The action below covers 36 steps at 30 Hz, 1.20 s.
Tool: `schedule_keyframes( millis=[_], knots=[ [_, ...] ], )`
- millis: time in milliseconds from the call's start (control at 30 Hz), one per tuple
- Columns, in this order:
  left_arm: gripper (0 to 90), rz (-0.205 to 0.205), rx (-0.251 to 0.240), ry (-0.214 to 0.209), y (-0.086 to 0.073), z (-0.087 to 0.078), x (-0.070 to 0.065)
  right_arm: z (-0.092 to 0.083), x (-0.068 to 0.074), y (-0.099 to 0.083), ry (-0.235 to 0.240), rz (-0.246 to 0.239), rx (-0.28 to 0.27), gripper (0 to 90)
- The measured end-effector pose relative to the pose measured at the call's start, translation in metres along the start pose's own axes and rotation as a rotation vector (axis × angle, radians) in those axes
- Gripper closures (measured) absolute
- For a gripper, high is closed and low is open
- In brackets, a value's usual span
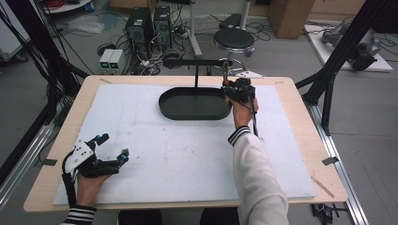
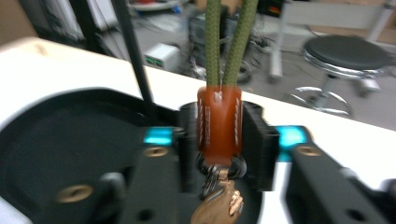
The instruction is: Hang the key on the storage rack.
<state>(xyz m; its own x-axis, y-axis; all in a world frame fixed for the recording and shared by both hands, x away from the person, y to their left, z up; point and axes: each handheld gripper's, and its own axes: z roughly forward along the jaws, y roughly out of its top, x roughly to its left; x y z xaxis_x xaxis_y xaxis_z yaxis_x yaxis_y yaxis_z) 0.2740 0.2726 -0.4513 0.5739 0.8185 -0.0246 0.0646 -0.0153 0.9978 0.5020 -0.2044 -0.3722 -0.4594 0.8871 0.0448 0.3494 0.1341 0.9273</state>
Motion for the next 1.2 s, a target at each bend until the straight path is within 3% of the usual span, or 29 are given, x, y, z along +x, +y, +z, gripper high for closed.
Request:
schedule_keyframes(
  millis=[67, 100, 133, 167, 267, 400, 433, 467, 500, 567, 600, 700, 833, 1000, 1067, 1200],
  knots=[
    [1.7, 0.003, 0.0, 0.001, 0.0, 0.0, 0.0, -0.004, 0.001, 0.002, -0.035, 0.025, -0.021, 7.1],
    [1.7, 0.001, 0.0, 0.0, 0.0, 0.0, 0.0, -0.004, 0.001, 0.002, -0.035, 0.025, -0.021, 7.1],
    [1.7, 0.001, 0.0, 0.001, 0.0, 0.0, 0.0, -0.005, 0.001, 0.002, -0.027, 0.027, -0.014, 0.3],
    [1.7, 0.0, 0.001, 0.001, 0.0, 0.0, 0.0, -0.008, 0.002, 0.003, -0.006, 0.023, -0.006, 0.3],
    [1.7, 0.001, 0.0, 0.002, 0.0, 0.0, 0.0, -0.028, 0.005, 0.006, 0.04, -0.009, -0.049, 0.3],
    [1.7, 0.004, -0.003, 0.005, 0.0, 0.0, -0.001, -0.063, 0.006, 0.002, 0.1, -0.051, -0.092, 0.3],
    [1.7, 0.005, -0.002, 0.006, 0.0, 0.0, -0.001, -0.083, 0.004, -0.003, 0.138, -0.075, -0.115, 0.3],
    [1.7, 0.008, -0.001, 0.006, 0.0, 0.0, -0.001, -0.083, 0.004, -0.003, 0.138, -0.075, -0.115, 0.3],
    [1.7, 0.009, -0.001, 0.007, 0.0, 0.0, -0.001, -0.104, 0.0, -0.01, 0.166, -0.09, -0.149, 0.3],
    [1.7, 0.012, 0.0, 0.007, 0.0, 0.0, -0.002, -0.124, -0.004, -0.019, 0.2, -0.085, -0.185, 0.3],
    [1.7, 0.013, 0.0, 0.007, 0.0, 0.0, -0.002, -0.124, -0.004, -0.019, 0.2, -0.085, -0.185, 0.3],
    [1.7, 0.019, 0.005, 0.008, 0.0, 0.001, -0.002, -0.148, -0.01, -0.035, 0.226, -0.101, -0.203, 0.3],
    [1.7, 0.038, 0.018, 0.009, 0.0, 0.002, -0.004, -0.175, -0.017, -0.066, 0.243, -0.102, -0.227, 0.3],
    [1.7, 0.041, 0.015, 0.015, 0.0, 0.002, -0.004, -0.184, -0.019, -0.092, 0.242, -0.108, -0.25, 0.3],
    [1.7, 0.037, 0.01, 0.018, 0.0, 0.001, -0.004, -0.185, -0.02, -0.112, 0.234, -0.092, -0.243, 0.3],
    [1.7, 0.036, 0.0, 0.019, 0.0, 0.001, -0.004, -0.184, -0.02, -0.129, 0.212, -0.06, -0.254, 0.3]
  ],
)
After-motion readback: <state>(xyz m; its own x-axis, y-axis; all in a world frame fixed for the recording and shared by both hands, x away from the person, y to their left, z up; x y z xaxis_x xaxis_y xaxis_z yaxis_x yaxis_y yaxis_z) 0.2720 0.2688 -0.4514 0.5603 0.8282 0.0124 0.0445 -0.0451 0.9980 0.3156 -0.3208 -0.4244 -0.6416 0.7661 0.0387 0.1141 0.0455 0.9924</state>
